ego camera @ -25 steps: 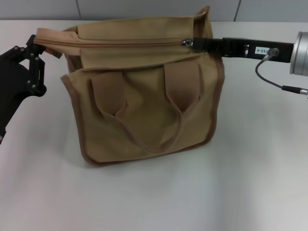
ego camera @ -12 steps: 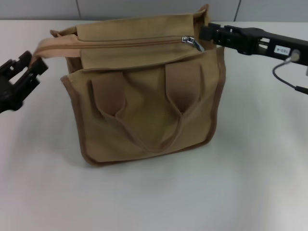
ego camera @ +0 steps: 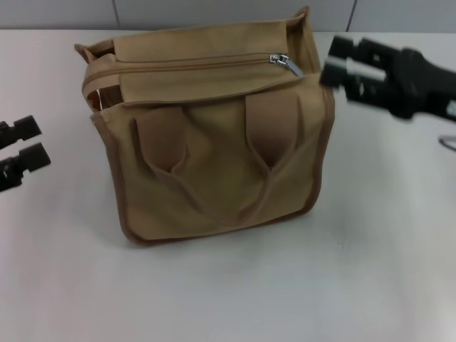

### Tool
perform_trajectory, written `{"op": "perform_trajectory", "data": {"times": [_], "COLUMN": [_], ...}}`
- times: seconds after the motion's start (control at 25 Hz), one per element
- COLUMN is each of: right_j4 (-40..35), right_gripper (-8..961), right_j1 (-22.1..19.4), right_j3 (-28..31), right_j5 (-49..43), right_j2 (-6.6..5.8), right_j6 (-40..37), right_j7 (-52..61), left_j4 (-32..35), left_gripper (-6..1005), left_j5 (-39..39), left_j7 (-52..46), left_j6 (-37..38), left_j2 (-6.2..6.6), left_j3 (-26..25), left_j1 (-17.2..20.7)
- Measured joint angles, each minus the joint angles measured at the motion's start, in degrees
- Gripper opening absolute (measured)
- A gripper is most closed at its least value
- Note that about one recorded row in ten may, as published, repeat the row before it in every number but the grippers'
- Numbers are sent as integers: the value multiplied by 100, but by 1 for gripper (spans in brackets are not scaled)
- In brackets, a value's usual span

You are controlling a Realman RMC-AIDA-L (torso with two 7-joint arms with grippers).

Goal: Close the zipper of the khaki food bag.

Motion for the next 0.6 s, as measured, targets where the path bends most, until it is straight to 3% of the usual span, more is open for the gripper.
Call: {"op": "perform_trajectory", "data": {"times": [0.12,0.24,0.28,0.44,0.52,0.6], "right_j4": [310,506,534,671,844,1043], "right_gripper": [742,742,741,741,742,742], "right_j1": [-14,-61,-86,-206,-184,-114], "right_j3": [-13,-19,-17,-29,-31,-31], "right_j5": [-204,-499,-606,-1131,-1397,-1672], "right_j2": [-84,-102,-101,-38,-28,1], "right_j6": [-541,-899,-970,-1154,-1154,-1093], "right_j7": [-605,-1076,-1208,-1789,-1996,-2148], "left_j4": [24,59,78,38,-3,-26], "left_gripper": [762,816,834,834,834,834], "left_j5": [7,14,17,20,33,37], "left_j7": [168,398,750,1167,1633,1713], "left_j6": [247,262,265,263,161,123], "left_j2": [-24,-83,-189,-296,-482,-525], "left_j3": [192,469,936,1423,1963,2044], "left_j1": [-26,-34,-87,-123,-154,-161]}}
